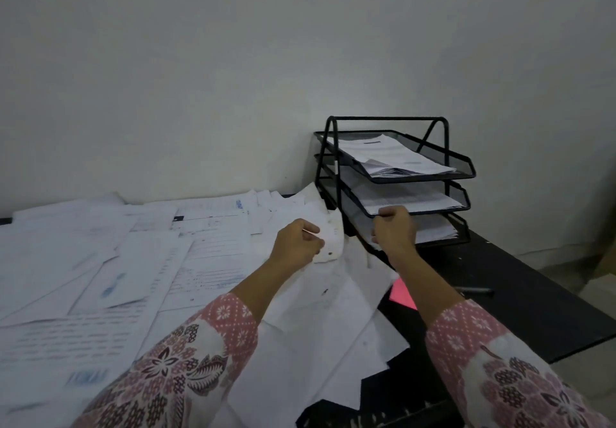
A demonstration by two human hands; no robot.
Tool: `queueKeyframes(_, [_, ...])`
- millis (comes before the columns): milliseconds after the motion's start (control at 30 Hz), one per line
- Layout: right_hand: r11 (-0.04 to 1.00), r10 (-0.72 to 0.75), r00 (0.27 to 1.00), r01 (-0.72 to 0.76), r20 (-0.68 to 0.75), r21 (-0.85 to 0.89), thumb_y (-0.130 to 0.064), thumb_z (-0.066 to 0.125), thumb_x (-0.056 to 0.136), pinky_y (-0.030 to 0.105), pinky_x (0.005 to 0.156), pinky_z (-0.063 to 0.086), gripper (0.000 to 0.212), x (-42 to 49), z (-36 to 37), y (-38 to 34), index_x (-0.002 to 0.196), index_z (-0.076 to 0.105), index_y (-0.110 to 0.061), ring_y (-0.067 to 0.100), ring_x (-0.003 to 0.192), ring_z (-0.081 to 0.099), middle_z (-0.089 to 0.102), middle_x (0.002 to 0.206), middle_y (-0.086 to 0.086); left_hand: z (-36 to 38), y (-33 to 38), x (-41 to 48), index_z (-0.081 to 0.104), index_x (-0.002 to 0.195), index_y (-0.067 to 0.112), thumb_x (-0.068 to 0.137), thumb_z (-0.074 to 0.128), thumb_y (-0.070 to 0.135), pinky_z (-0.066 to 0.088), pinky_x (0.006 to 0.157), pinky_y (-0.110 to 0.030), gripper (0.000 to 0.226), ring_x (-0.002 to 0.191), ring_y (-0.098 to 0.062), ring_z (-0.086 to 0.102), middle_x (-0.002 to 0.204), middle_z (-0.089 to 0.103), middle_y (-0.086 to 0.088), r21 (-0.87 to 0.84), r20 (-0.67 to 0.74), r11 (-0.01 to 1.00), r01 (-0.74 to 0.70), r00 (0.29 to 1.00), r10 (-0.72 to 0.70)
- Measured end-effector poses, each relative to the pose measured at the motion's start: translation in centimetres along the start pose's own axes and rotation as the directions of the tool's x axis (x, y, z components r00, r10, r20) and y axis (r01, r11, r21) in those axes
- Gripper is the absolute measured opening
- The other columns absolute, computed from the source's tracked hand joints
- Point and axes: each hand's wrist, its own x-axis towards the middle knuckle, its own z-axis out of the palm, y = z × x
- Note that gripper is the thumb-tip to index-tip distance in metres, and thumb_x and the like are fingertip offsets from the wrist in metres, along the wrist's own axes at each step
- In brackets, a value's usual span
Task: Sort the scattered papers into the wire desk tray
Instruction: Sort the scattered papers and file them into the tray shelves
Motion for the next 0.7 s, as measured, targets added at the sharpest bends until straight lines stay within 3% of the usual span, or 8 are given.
queueKeyframes(67, [1.0, -0.013, 0.998, 0.013, 0.068, -0.001, -0.004, 0.05, 0.086, 0.043, 0.077, 0.055, 0.018, -1.6, 2.5, -0.9, 0.101, 0.046, -0.013, 0.031, 0.084, 0.061, 0.058, 0.096, 0.012, -2.7, -1.1, -0.5, 0.059, 0.104, 0.01, 0.085, 0.065, 0.01, 0.054, 0.078, -0.034, 0.02, 0.085, -0.022, 0.065, 0.083, 0.062, -0.002, 0.039, -0.036, 0.999, 0.005, 0.999, -0.003])
queueKeyframes(200, [0.997, -0.026, 0.994, 0.017, 0.109, 0.08, -0.001, 0.047, 0.086, 0.032, 0.055, 0.046, 0.032, -4.9, 7.1, -2.4, 0.115, 0.041, -0.012, 0.024, 0.068, 0.052, 0.052, 0.079, 0.007, -8.1, -3.5, -1.5, 0.059, 0.098, 0.014, 0.084, 0.065, 0.011, 0.054, 0.08, -0.033, 0.015, 0.083, -0.02, 0.065, 0.087, 0.063, -0.001, 0.154, -0.134, 0.987, 0.038, 0.991, -0.018])
queueKeyframes(367, [1.0, 0.025, 0.953, -0.023, 0.301, -0.011, -0.008, 0.055, 0.087, 0.039, 0.074, 0.055, 0.024, -9.0, 12.5, -2.7, 0.11, 0.051, -0.009, 0.024, 0.077, 0.058, 0.061, 0.099, 0.015, -14.6, -6.9, -3.1, 0.062, 0.096, 0.015, 0.083, 0.065, 0.011, 0.044, 0.072, -0.025, 0.014, 0.086, -0.017, 0.061, 0.088, 0.063, 0.002, 0.32, -0.252, 0.945, 0.072, 0.968, 0.011])
queueKeyframes(500, [0.965, -0.057, 0.892, 0.165, 0.449, -0.205, -0.019, 0.06, 0.089, 0.027, 0.077, 0.047, 0.026, -12.0, 16.1, -3.1, 0.111, 0.057, -0.006, 0.022, 0.094, 0.058, 0.059, 0.105, 0.005, -19.3, -9.8, -4.3, 0.064, 0.102, 0.014, 0.083, 0.067, 0.017, 0.042, 0.078, -0.023, 0.019, 0.091, -0.016, 0.059, 0.099, 0.065, -0.002, 0.466, -0.329, 0.874, 0.134, 0.944, 0.031])
queueKeyframes(700, [0.695, -0.084, 0.83, 0.446, 0.552, -0.564, -0.046, 0.058, 0.086, 0.036, 0.096, 0.038, 0.044, -14.4, 18.8, -3.1, 0.117, 0.058, -0.015, 0.027, 0.118, 0.042, 0.049, 0.123, 0.008, -23.6, -12.0, -5.9, 0.057, 0.116, 0.02, 0.073, 0.069, 0.058, 0.041, 0.094, -0.031, 0.059, 0.112, -0.016, 0.049, 0.116, 0.051, 0.002, 0.682, -0.184, 0.712, 0.167, 0.981, -0.053])
